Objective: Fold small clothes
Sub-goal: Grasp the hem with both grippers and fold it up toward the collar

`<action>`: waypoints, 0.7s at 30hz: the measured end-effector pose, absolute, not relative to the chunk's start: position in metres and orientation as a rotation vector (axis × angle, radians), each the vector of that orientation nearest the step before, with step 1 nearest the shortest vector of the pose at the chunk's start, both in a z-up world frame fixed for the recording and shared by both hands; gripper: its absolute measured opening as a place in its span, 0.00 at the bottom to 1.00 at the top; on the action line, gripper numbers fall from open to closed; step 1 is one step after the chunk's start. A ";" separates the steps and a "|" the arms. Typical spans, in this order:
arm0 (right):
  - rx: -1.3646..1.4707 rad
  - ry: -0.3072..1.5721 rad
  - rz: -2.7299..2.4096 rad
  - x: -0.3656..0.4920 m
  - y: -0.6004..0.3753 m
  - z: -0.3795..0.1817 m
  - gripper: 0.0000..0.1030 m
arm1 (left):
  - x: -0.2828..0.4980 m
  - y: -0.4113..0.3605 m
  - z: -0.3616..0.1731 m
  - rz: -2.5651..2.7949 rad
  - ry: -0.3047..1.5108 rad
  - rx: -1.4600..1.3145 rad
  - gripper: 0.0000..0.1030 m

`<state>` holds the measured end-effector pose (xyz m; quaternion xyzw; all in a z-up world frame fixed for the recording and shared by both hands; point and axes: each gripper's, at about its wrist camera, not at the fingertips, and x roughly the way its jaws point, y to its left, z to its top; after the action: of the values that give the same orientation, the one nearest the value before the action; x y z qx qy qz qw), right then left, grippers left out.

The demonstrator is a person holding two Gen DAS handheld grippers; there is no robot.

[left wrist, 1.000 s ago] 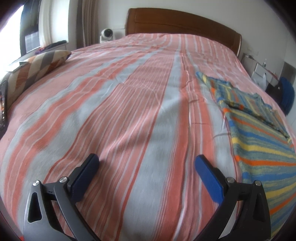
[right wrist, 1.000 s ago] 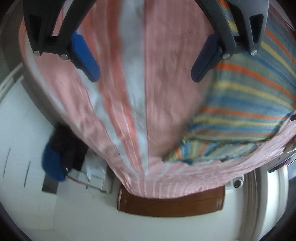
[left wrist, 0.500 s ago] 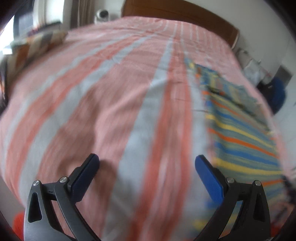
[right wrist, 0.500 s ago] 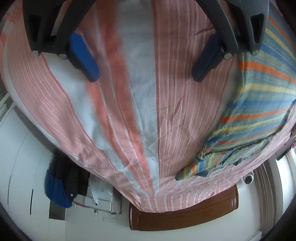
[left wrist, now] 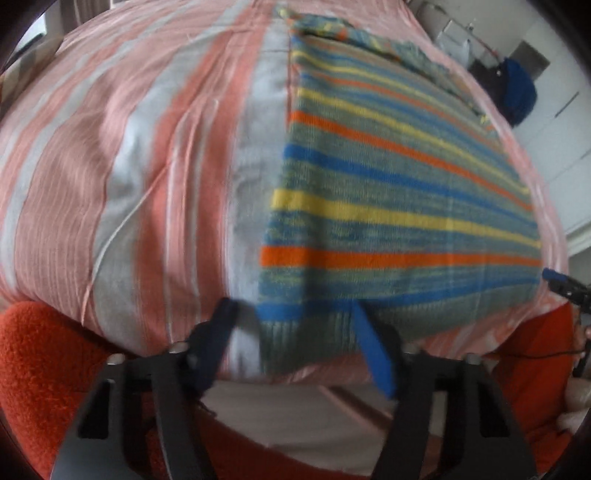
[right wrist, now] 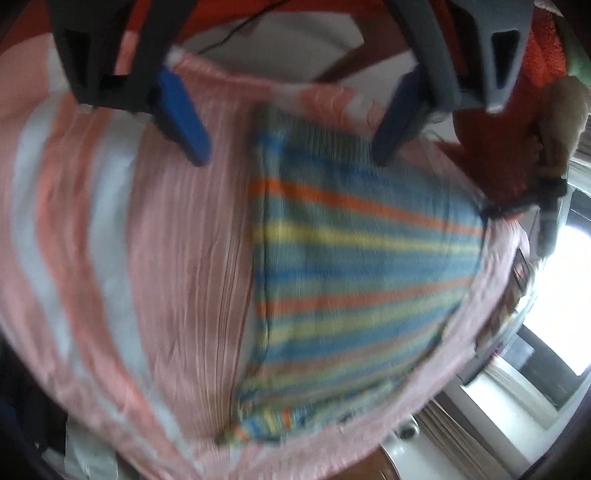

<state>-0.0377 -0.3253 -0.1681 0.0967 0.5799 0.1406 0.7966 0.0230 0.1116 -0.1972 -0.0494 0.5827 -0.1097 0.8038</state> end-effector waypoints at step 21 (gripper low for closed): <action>0.541 0.872 0.308 0.141 -0.381 -0.125 0.04 | 0.231 0.124 -0.110 -0.319 0.914 -0.386 0.03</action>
<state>0.1406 -0.3809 -0.1246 0.2576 0.4155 0.1468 0.8599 0.2311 0.1240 -0.1104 -0.1844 0.4365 -0.1523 0.8673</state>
